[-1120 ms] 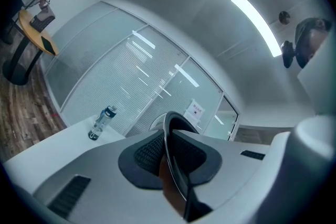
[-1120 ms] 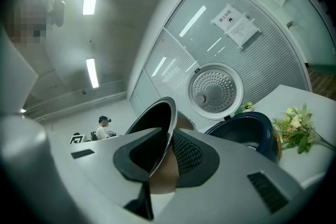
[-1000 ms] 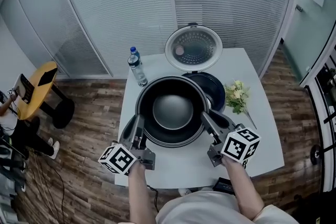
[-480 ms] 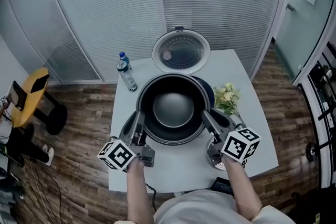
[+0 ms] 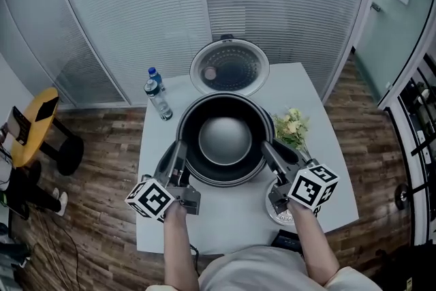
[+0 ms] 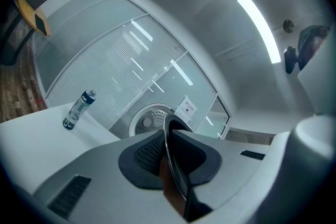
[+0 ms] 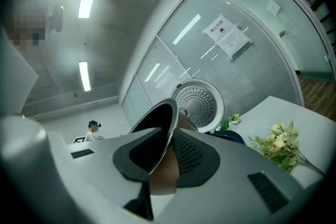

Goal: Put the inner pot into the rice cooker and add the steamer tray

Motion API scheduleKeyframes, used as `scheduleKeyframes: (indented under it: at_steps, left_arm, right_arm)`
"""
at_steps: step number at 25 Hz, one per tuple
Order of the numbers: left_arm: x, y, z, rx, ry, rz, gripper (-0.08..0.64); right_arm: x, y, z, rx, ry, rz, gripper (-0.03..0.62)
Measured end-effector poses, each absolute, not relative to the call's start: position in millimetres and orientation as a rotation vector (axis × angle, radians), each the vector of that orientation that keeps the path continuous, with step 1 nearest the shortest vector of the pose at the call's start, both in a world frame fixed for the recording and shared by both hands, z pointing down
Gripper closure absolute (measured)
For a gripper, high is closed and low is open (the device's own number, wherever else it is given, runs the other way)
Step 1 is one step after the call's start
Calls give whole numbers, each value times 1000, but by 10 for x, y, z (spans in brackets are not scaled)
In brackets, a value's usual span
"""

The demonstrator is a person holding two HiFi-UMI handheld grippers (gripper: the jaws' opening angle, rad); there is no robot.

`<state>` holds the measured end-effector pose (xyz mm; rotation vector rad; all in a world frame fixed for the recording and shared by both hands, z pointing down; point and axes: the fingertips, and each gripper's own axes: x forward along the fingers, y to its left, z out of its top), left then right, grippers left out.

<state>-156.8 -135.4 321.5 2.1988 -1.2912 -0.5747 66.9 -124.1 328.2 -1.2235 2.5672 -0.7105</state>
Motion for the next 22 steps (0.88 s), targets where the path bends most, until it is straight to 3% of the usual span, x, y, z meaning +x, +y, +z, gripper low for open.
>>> scheduleKeyframes:
  at_steps: [22]
  left_arm:
    - [-1284, -1868, 3462, 2159, -1252, -530, 517]
  right_arm:
    - [954, -1712, 3516, -1292, 2559, -769, 515]
